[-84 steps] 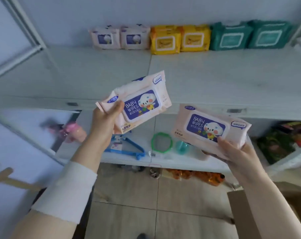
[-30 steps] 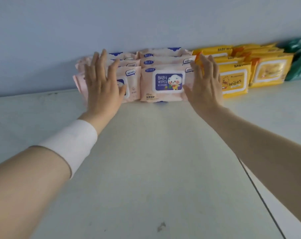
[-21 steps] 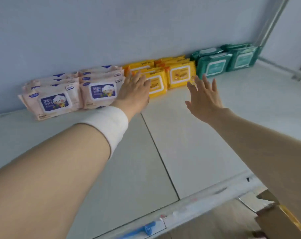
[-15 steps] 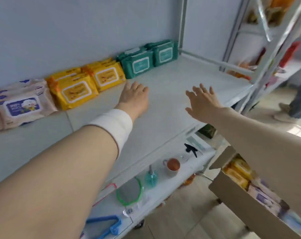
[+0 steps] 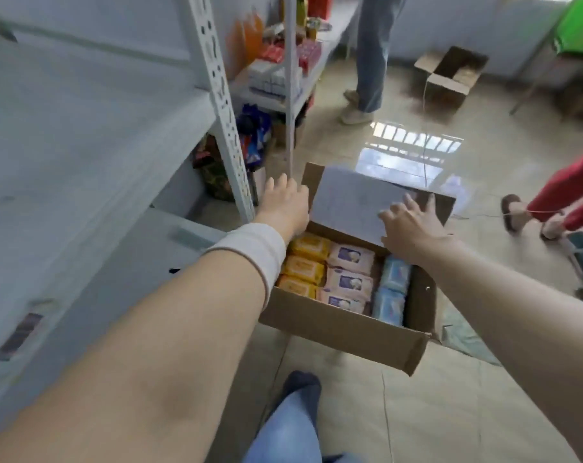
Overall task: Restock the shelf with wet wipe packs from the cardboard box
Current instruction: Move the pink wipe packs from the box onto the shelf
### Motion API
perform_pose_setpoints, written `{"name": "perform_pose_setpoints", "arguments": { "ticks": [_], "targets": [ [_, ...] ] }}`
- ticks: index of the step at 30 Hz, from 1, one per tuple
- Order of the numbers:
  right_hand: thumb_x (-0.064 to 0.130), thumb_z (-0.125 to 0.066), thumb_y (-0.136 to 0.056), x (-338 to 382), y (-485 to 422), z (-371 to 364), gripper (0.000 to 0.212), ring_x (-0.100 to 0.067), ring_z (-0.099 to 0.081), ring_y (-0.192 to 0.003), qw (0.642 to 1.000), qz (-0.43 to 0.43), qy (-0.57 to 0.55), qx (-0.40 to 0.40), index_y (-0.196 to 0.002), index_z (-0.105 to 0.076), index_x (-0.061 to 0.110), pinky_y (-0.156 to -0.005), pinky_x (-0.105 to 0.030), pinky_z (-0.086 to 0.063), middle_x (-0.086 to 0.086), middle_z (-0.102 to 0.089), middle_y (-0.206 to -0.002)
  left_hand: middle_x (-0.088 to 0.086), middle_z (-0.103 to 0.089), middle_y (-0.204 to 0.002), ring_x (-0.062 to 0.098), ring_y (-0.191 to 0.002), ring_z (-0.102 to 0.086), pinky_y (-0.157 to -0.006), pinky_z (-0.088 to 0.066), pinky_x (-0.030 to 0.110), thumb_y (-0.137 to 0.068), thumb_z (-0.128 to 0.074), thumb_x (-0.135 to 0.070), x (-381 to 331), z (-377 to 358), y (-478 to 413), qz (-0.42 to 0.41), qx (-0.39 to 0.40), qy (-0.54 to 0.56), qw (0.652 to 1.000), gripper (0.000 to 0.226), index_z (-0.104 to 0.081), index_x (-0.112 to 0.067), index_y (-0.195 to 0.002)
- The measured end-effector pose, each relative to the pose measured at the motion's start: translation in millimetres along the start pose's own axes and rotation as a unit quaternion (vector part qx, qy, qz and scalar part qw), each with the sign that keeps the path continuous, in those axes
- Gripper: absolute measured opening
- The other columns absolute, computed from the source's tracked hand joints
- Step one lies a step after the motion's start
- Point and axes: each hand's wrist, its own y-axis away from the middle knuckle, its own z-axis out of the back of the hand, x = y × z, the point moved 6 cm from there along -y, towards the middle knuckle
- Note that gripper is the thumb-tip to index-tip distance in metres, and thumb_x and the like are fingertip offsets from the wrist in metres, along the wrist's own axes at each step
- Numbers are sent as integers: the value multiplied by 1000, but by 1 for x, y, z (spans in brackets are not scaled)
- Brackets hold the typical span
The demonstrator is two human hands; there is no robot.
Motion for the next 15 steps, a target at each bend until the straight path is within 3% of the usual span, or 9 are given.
{"name": "perform_pose_setpoints", "arguments": {
  "ticks": [4, 8, 12, 15],
  "targets": [
    [22, -38, -95, -44, -9, -88, 44, -34, -13, -144, 994, -41, -45, 92, -138, -38, 11, -111, -64, -11, -13, -37, -143, 14, -39, -145, 30, -139, -28, -114, -22, 44, -94, -45, -32, -67, -59, -45, -69, 70, 29, 995, 49, -38, -10, -137],
    [26, -38, -95, -61, -25, -176, 45, -30, -14, -145, 977, -62, -108, 173, -138, -37, 13, -112, -57, -13, -10, -37, -146, 11, -43, -142, 28, -136, -33, -113, -25, 42, -94, -46, -33, -107, -130, -71, -85, 158, 64, 982, 46, -41, -11, -134],
    [27, -34, -98, -48, -47, -263, 44, -29, -18, -144, 948, -64, -174, 258, -140, -35, 14, -114, -49, -16, -9, -37, -146, 8, -47, -139, 26, -131, -39, -109, -32, 39, -93, -49, -37, -124, -205, -92, -23, 247, 118, 961, 49, -41, -14, -136],
    [27, -37, -97, -24, -70, -311, 47, -28, -31, -137, 929, -29, -218, 298, -141, -32, 11, -110, -38, -26, -11, -41, -142, 10, -48, -137, 27, -127, -44, -104, -38, 38, -93, -49, -39, -132, -260, -111, 34, 311, 169, 935, 53, -38, -12, -137]
  ]
}}
